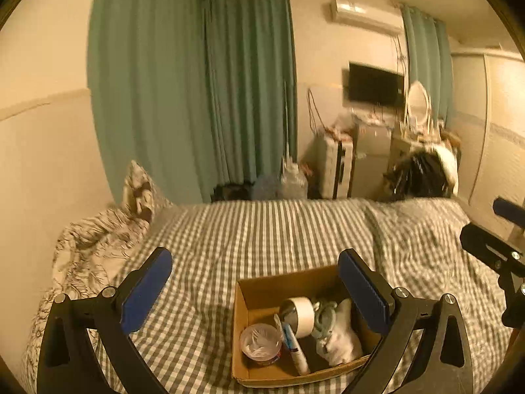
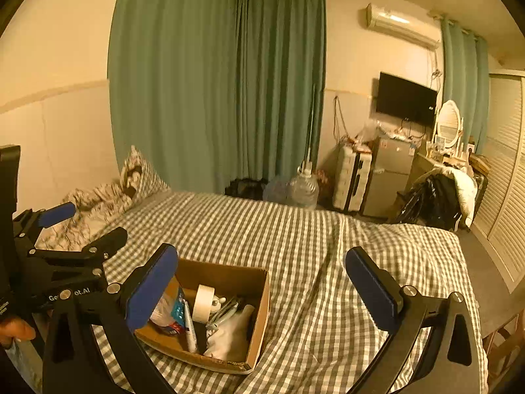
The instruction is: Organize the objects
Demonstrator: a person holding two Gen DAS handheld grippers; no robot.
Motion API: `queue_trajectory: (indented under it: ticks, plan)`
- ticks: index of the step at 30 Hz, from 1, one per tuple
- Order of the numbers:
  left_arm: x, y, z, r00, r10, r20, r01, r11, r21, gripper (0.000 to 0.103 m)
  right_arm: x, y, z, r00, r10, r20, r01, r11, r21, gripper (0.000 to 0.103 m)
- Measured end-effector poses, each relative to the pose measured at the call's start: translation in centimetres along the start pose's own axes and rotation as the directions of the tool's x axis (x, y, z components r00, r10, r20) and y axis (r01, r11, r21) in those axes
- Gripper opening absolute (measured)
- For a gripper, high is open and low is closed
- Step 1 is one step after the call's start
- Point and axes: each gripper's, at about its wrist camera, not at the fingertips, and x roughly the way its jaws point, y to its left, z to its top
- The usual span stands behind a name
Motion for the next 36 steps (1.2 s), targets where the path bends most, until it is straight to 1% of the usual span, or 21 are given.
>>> queue_trajectory:
  ticks: [4,8,11,14,17,20,22,25,26,29,32,36]
  plan:
    - [-3.6,0.0,-0.1,0.998,0.013,0.065,-0.011,1.000,-0.023,0.103,-2.9,0.0,-0.3,0.999,-0.008,0.047,0.008,1.000,0.013,0.103]
    - [-6.6,0.2,-0.4,0.991,0.033,0.129,-0.026,0.998,-0.057,0.103,-5.4,0.3,-1.0,0.995,-0.032,0.092,0.031,0.999,0.015,0.103]
    - [-8.7,0.5,-1.4,0.984,0.051,0.171,-0.038,0.996,-0.080,0.103,-7.0,0.2,-1.7,0.991,-0.041,0.125,0.038,0.999,0.030,0.103]
    - [-9.9,0.9,-3.1,0.981,0.062,0.184,-0.044,0.994,-0.101,0.103,-8.0,0.2,-2.9,0.989,-0.054,0.134,0.048,0.998,0.042,0.103]
    - [-10.2,1.3,-4.7,0.983,0.060,0.176,-0.038,0.991,-0.125,0.103,-8.5,0.3,-4.2,0.989,-0.057,0.135,0.050,0.997,0.054,0.103]
    - [-9.8,1.9,-7.2,0.984,0.064,0.164,-0.037,0.986,-0.162,0.103,-8.2,0.5,-5.8,0.990,-0.053,0.128,0.046,0.997,0.057,0.103]
    - [-9.3,1.9,-8.6,0.985,0.072,0.160,-0.047,0.987,-0.153,0.103,-7.7,0.7,-7.5,0.990,-0.058,0.132,0.051,0.997,0.060,0.103]
    - [-8.0,2.1,-10.6,0.992,0.052,0.119,-0.036,0.990,-0.135,0.103,-5.8,1.1,-10.2,0.995,-0.054,0.088,0.050,0.998,0.046,0.103]
    - [-7.5,2.2,-11.2,0.993,0.052,0.102,-0.038,0.990,-0.136,0.103,-4.6,1.3,-11.3,0.997,-0.057,0.049,0.055,0.998,0.034,0.103]
    - [-6.7,2.4,-12.4,0.996,0.057,0.064,-0.048,0.990,-0.134,0.103,-2.5,1.7,-12.8,0.997,-0.073,-0.035,0.074,0.997,0.023,0.103]
    - [-6.2,2.2,-13.2,0.998,0.047,0.042,-0.042,0.992,-0.117,0.103,-1.9,1.6,-13.4,0.998,-0.046,-0.053,0.048,0.998,0.042,0.103]
    - [-6.0,1.8,-13.8,0.999,0.047,0.023,-0.045,0.995,-0.090,0.103,-1.8,1.8,-13.8,0.997,-0.051,-0.051,0.053,0.998,0.034,0.103]
